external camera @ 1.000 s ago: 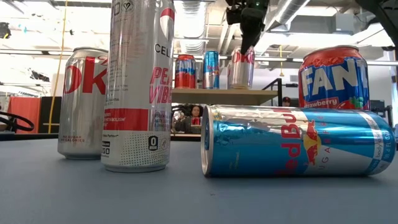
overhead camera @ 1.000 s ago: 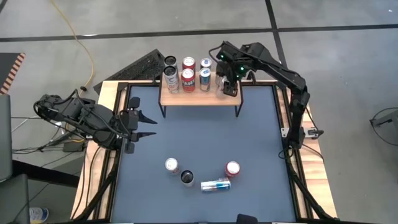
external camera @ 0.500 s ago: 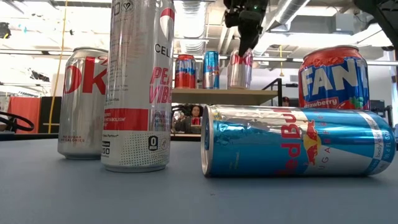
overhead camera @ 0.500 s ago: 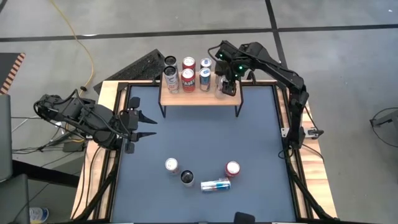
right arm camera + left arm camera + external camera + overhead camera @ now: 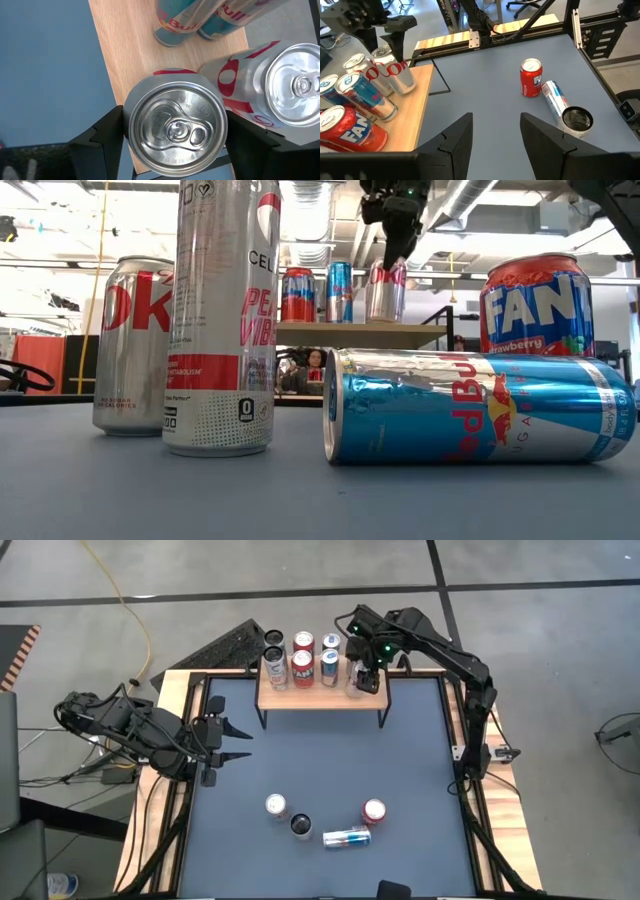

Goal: Place canned beverage on shelf
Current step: Put the center white soda can on the shelf

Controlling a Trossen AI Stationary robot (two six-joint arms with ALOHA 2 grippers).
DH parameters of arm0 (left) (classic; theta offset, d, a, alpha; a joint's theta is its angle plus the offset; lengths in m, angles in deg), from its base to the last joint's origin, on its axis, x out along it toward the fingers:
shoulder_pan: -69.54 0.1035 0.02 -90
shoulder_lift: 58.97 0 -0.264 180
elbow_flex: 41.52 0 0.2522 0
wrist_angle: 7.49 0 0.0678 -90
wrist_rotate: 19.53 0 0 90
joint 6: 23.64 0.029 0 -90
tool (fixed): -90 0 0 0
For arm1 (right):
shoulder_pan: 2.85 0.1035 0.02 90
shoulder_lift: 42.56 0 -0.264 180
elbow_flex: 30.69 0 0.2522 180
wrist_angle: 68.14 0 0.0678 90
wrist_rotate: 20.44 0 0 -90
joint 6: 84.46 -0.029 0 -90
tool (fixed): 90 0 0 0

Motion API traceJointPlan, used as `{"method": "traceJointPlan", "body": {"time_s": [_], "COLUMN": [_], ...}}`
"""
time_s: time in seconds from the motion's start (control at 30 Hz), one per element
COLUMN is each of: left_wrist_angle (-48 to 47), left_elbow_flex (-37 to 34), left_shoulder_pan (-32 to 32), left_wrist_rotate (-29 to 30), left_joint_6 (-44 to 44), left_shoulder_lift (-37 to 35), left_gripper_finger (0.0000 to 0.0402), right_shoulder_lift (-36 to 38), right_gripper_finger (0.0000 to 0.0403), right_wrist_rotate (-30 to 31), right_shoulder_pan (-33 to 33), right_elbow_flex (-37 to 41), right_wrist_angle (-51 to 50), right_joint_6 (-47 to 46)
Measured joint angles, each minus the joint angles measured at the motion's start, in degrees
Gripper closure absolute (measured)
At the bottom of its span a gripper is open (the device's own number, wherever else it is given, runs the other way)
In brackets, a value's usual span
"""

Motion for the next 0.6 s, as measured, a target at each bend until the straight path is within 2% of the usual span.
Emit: {"method": "traceJointPlan", "body": {"time_s": [0.47,0.6], "left_wrist_angle": [-0.01,0.00], "left_elbow_flex": [0.00,0.00], "left_shoulder_pan": [0.00,0.00], "left_wrist_rotate": [-0.02,-0.02], "left_joint_6": [0.21,0.23], "left_shoulder_lift": [0.00,0.00], "left_gripper_finger": [0.0246,0.0246], "right_shoulder_lift": [0.00,-0.52], "right_gripper_finger": [0.0130,0.0116], "right_wrist_rotate": [-0.02,0.00], "right_shoulder_pan": [0.00,0.00], "right_elbow_flex": [0.00,0.00], "right_wrist_angle": [-0.35,-0.37], "right_joint_6": [-0.87,-1.35]}}
